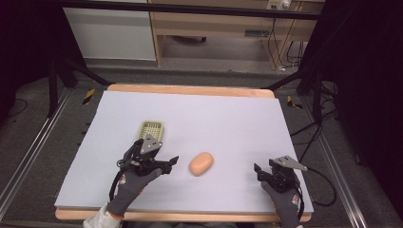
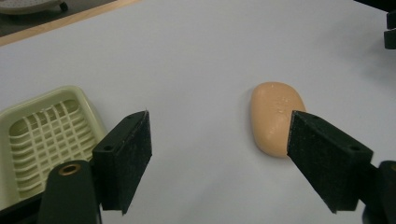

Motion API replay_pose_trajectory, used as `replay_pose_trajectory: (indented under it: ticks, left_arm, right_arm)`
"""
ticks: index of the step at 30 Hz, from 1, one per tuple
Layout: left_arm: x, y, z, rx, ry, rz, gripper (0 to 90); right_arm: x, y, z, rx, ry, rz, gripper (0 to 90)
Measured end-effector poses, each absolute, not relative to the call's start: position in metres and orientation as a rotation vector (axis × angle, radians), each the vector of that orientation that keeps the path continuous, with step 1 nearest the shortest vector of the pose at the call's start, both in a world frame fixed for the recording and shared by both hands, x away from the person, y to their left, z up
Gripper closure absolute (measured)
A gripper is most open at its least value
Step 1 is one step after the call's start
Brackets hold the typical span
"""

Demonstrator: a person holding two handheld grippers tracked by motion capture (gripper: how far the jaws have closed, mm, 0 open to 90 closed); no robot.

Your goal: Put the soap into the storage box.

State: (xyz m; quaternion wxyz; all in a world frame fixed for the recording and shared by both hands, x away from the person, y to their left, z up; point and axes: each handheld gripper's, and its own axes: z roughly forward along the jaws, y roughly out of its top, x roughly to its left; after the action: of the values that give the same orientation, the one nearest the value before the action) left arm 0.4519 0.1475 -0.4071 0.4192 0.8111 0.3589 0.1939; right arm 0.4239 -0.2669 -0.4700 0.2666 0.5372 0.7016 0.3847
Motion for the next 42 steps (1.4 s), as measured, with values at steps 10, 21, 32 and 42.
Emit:
replay_pose_trajectory:
  ticks: [10, 21, 32, 42]
  left_arm:
    - [0.46, 0.131, -0.414, 2.061, 0.905, 0.456, 21.7]
    - [0.467, 0.113, -0.42, 2.086, 0.895, 0.43, 21.4]
    - [0.471, 0.097, -0.424, 2.117, 0.882, 0.408, 20.9]
    - [0.474, 0.083, -0.429, 2.146, 0.866, 0.379, 19.9]
  right_arm:
    - [0.424, -0.267, -0.47, 1.449, 1.897, 1.038, 35.6]
    - [0.424, -0.266, -0.47, 1.447, 1.905, 1.036, 35.4]
    - [0.424, -0.266, -0.47, 1.448, 1.905, 1.039, 35.3]
    - [0.425, -0.267, -0.47, 1.45, 1.905, 1.041, 35.4]
